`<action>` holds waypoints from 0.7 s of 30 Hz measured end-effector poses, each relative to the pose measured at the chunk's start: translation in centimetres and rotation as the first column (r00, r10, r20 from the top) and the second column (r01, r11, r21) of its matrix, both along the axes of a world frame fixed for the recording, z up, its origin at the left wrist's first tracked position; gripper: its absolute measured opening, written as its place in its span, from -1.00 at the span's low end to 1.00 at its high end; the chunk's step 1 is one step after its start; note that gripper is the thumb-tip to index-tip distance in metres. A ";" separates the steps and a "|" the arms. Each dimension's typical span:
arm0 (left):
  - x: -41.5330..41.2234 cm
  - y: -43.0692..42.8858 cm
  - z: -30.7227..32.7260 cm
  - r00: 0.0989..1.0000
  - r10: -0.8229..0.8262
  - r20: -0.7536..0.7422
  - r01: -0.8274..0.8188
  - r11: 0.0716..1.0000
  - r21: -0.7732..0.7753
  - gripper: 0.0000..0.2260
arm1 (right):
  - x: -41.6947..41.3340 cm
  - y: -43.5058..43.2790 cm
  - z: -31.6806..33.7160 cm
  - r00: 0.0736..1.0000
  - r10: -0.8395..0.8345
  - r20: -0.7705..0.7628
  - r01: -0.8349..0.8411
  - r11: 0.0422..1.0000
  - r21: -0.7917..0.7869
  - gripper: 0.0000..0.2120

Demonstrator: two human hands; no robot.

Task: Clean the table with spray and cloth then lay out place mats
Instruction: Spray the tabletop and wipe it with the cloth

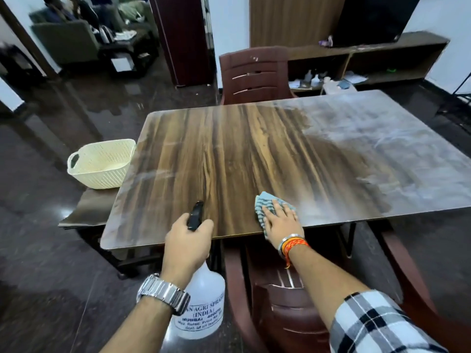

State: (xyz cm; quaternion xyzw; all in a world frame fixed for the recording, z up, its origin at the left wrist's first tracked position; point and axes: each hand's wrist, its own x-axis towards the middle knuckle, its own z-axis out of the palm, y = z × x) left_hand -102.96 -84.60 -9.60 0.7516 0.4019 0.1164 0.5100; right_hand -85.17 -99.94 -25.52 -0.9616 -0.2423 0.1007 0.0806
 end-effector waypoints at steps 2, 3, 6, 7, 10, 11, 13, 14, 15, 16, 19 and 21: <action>2.2 -3.8 -0.1 1.000 -0.011 -0.002 0.011 1.000 0.008 -0.81 | 2.7 -4.2 -0.1 1.000 -0.013 -0.005 0.013 1.000 -0.004 -0.55; 3.1 -5.4 -0.2 1.000 -0.006 -0.004 0.007 1.000 0.019 -0.80 | 3.8 -6.0 0.0 1.000 -0.013 -0.012 0.013 1.000 -0.009 -0.55; 7.1 -11.8 -0.6 1.000 0.018 -0.025 -0.016 0.998 0.059 -0.81 | 7.7 -12.8 -0.2 1.000 -0.004 -0.027 0.004 1.000 -0.011 -0.55; 8.3 -14.0 -0.7 0.999 0.024 -0.028 -0.022 0.998 0.060 -0.82 | 9.0 -14.9 -0.3 0.999 0.007 -0.036 -0.007 1.000 -0.012 -0.55; 11.8 -19.7 -1.1 0.998 0.058 -0.041 -0.055 0.997 0.063 -0.84 | 11.9 -20.0 -0.5 0.999 0.016 -0.045 -0.016 1.000 -0.015 -0.55; 12.9 -21.3 -1.2 0.996 0.075 -0.046 -0.072 0.995 0.065 -0.85 | 12.8 -21.5 -0.4 0.998 0.019 -0.053 -0.020 1.000 -0.017 -0.55; 14.7 -23.9 -1.2 0.994 0.089 -0.057 -0.085 0.994 0.062 -0.84 | 14.0 -23.5 -0.2 0.998 0.029 -0.063 -0.031 0.999 -0.025 -0.55; 15.6 -25.0 -1.3 0.994 0.089 -0.063 -0.086 0.995 0.054 -0.84 | 14.6 -24.4 -0.3 0.997 0.031 -0.067 -0.033 0.999 -0.025 -0.55; 16.4 -25.9 -1.4 0.994 0.089 -0.067 -0.086 0.995 0.046 -0.84 | 15.1 -25.1 -0.3 0.997 0.024 -0.070 -0.026 1.000 -0.017 -0.55; 17.1 -26.6 -1.4 0.994 0.086 -0.067 -0.083 0.996 0.045 -0.85 | 15.7 -25.7 -0.3 0.997 0.012 -0.072 -0.013 1.000 -0.002 -0.55; 19.2 -28.0 -2.1 0.998 0.027 -0.063 -0.023 0.998 0.065 -0.85 | 17.3 -27.4 -0.5 0.999 -0.007 -0.044 0.007 1.000 0.017 -0.54; 20.4 -28.3 -2.8 0.998 0.016 -0.067 -0.012 0.998 0.056 -0.84 | 18.7 -29.7 -0.6 0.997 -0.068 -0.043 0.068 0.998 0.014 -0.53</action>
